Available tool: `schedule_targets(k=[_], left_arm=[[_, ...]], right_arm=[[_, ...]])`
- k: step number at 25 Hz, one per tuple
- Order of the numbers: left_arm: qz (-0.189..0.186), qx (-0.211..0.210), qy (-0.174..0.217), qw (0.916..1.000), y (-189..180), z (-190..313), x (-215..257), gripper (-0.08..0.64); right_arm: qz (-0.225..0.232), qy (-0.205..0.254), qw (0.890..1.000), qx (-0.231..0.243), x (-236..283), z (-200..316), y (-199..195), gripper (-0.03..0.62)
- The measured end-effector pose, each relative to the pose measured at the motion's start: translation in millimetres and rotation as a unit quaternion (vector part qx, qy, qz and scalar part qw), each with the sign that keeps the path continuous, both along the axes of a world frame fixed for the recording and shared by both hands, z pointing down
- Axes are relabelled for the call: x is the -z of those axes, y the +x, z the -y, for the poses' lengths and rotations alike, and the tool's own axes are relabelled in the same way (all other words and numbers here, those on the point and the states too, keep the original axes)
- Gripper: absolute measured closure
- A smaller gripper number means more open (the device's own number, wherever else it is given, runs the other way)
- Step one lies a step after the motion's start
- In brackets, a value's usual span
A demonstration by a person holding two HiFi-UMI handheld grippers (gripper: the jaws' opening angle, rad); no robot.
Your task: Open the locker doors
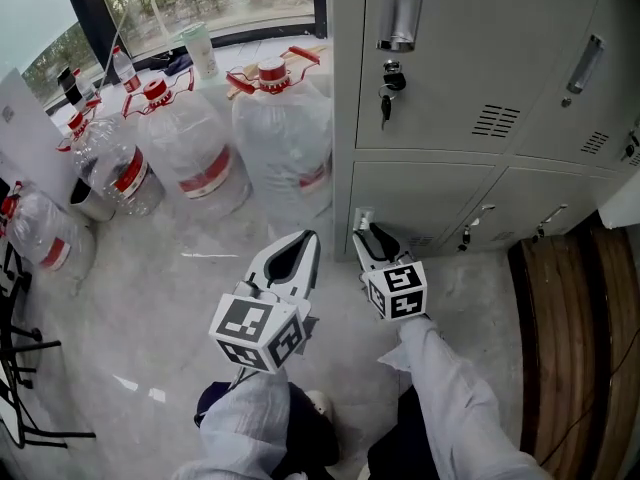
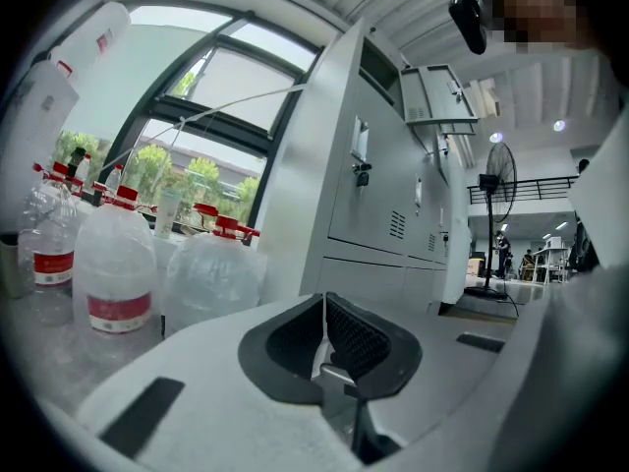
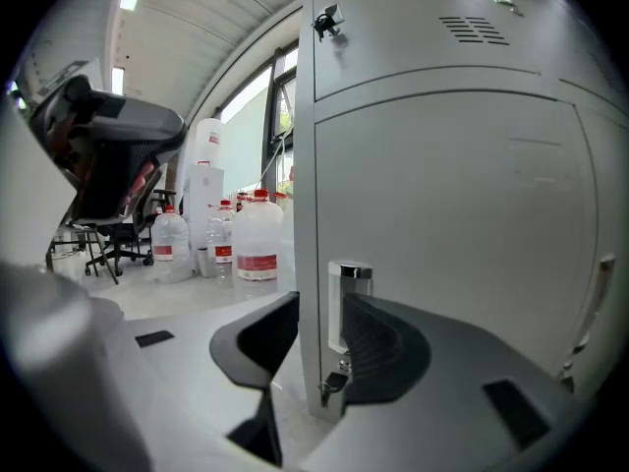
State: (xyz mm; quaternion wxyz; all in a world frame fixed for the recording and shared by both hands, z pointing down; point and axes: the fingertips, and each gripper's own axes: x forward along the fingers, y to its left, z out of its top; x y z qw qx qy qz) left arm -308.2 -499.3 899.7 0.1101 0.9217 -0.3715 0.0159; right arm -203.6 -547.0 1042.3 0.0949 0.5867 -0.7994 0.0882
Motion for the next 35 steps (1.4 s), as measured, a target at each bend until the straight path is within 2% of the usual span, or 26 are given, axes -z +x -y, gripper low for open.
schedule_targets(k=[7, 12, 20, 27, 32, 35], left_arm=[[-0.001, 0.004, -0.033, 0.9995, -9, 2, -20, 0.545], [0.009, 0.007, -0.031, 0.9994, -12, -2, -22, 0.545], [-0.014, 0.007, -0.050, 0.9986, -18, 1, -25, 0.545], [-0.015, -0.001, -0.046, 0.9988, -16, -3, -16, 0.545], [-0.025, -0.006, -0.054, 0.9982, -14, -7, -14, 0.545], [-0.026, -0.003, -0.045, 0.9986, -14, -11, -6, 0.545]], right_arm=[[0.014, -0.011, 0.999, -0.030, -22, 23, -4, 0.454], [0.006, -0.017, 0.999, -0.032, -31, 29, -11, 0.436], [-0.015, -0.012, 0.999, -0.038, -30, 40, -15, 0.434], [-0.021, -0.010, 0.998, -0.058, -29, 30, -14, 0.434], [-0.018, -0.001, 0.997, -0.074, -29, 5, -16, 0.434], [-0.014, -0.003, 0.997, -0.076, -29, -11, -17, 0.434]])
